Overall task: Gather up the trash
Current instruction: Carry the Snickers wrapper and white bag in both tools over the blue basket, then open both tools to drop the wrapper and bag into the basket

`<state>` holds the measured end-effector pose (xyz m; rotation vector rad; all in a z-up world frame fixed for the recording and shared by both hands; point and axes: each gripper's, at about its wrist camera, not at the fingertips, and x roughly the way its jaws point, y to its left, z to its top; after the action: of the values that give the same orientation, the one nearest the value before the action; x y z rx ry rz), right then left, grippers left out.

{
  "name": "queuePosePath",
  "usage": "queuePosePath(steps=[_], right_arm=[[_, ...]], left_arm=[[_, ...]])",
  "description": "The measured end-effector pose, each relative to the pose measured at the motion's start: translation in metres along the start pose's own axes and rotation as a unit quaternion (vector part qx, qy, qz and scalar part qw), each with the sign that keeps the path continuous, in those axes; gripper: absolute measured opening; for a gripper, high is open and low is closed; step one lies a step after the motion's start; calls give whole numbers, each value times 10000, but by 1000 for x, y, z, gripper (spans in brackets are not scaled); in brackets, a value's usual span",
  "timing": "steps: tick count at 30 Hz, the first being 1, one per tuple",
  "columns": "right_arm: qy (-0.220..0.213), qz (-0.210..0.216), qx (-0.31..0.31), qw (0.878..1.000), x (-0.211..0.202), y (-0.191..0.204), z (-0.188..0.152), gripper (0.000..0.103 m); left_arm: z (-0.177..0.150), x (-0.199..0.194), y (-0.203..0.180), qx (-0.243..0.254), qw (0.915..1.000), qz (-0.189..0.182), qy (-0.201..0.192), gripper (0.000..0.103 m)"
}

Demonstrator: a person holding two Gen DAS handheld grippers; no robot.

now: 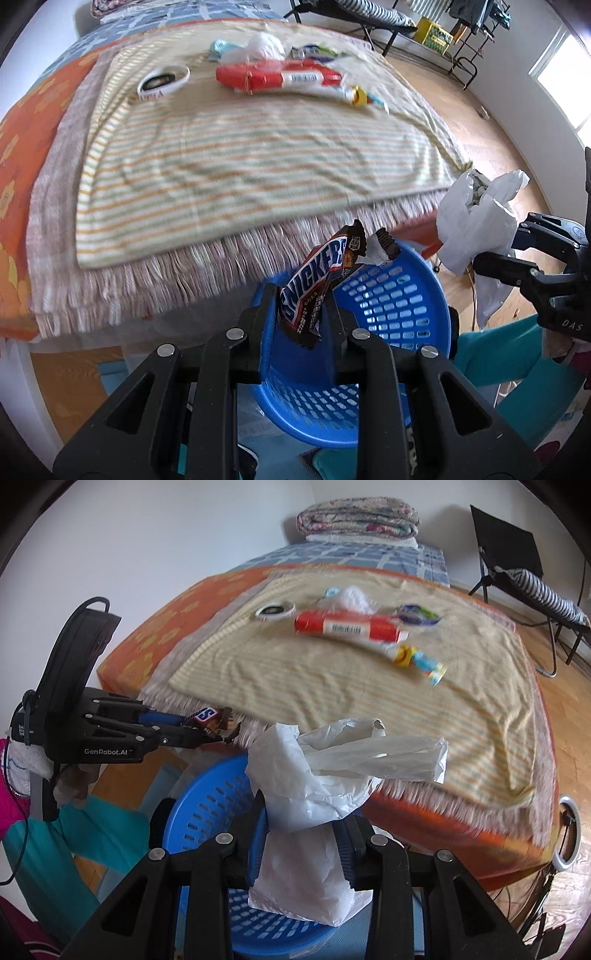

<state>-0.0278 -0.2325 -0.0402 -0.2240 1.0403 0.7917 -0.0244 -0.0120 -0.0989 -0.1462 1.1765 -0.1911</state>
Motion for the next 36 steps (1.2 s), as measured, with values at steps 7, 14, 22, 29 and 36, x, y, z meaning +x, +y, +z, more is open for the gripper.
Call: queuePosePath(steps=[7,14,22,29,36], right_arm=[[265,64,0,9996,13,6,-21,35],[510,103,-10,9986,26,11,-34,35],[684,137,-21,9976,33,15,-39,39],[743,117,7,9972,35,15,-39,56],[685,54,38,9976,34,15,-39,68]], left_arm=[[-17,16,-10,115,9997,7,238,21],[-23,25,-16,223,9993,-11,308,21],[-27,32,-20,323,9986,-32,419,29],[-25,36,-23,364,9983,-43,443,35],[-23,37,-23,370,9984,-44,418,45]])
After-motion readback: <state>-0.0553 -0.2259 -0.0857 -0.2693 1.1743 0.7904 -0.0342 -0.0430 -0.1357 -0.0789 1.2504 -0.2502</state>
